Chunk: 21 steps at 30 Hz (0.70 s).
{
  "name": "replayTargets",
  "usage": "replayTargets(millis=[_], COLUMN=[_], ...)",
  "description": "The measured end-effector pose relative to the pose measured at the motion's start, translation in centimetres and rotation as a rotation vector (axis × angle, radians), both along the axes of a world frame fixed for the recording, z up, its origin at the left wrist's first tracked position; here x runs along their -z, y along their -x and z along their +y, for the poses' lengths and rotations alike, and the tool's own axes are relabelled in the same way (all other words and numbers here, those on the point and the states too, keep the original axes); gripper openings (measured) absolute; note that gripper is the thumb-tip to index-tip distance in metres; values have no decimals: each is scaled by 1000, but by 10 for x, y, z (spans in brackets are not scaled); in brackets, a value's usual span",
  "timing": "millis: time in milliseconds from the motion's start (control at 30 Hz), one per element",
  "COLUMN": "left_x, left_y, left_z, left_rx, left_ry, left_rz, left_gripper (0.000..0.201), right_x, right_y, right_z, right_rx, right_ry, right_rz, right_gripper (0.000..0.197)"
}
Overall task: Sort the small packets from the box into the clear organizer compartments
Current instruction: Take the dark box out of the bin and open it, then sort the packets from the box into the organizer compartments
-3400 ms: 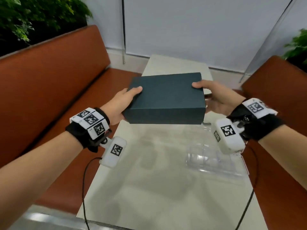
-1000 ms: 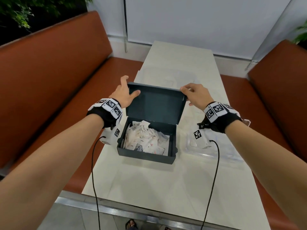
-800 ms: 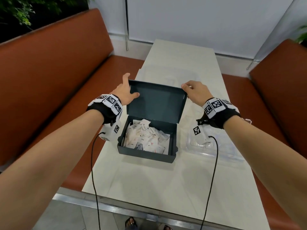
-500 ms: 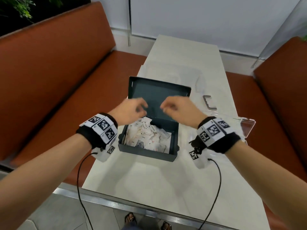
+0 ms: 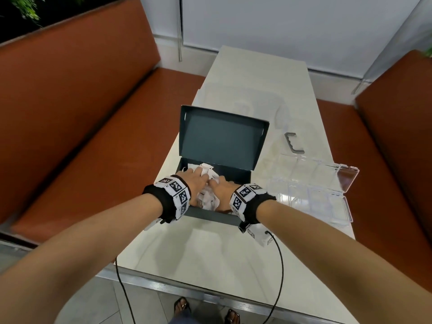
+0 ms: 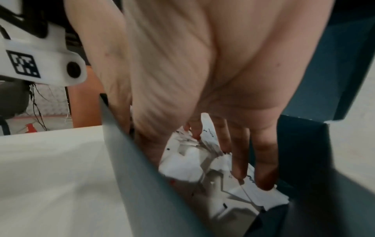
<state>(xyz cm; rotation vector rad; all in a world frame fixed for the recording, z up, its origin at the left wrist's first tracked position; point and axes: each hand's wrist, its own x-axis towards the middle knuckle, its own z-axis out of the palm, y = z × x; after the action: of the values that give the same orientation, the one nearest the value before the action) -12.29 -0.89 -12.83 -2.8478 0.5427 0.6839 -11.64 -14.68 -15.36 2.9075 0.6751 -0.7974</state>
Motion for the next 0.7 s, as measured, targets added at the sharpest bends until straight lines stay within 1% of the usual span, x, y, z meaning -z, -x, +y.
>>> replayTargets(millis=[100,200,267,367,467,567,633,700], left_x=[6,9,7,5,4,2,1,1], left_y=[4,8,9,11,11,12,14,14], left_z=[-4,-6,-8,-13,-13,-13,-12,-8], left_rx=[-9,15,38,48,81,109,134,149], left_ry=[4,-40,-73,-51,-27,4,24,54], left_rz=[-13,-36,-54,-60,-64,-52,-69,-90], left_gripper=[73,76,75,67,69,55,48,47], right_x=[1,-4,-6,-10,-16,-24,-30,-37], right_y=[1,1,1,2,3,3,3,3], right_z=[-3,-4,-5,-8,-10,-12,-15,-21], right_rx=[33,63,79,88,94,83,72,82], right_ry=[-4,-10,-52,-92,-102,-107,-128,-192], right_rz=[-8,9,21,27,40,61,55,46], right_gripper=[84,82,74,56,43,28,24,26])
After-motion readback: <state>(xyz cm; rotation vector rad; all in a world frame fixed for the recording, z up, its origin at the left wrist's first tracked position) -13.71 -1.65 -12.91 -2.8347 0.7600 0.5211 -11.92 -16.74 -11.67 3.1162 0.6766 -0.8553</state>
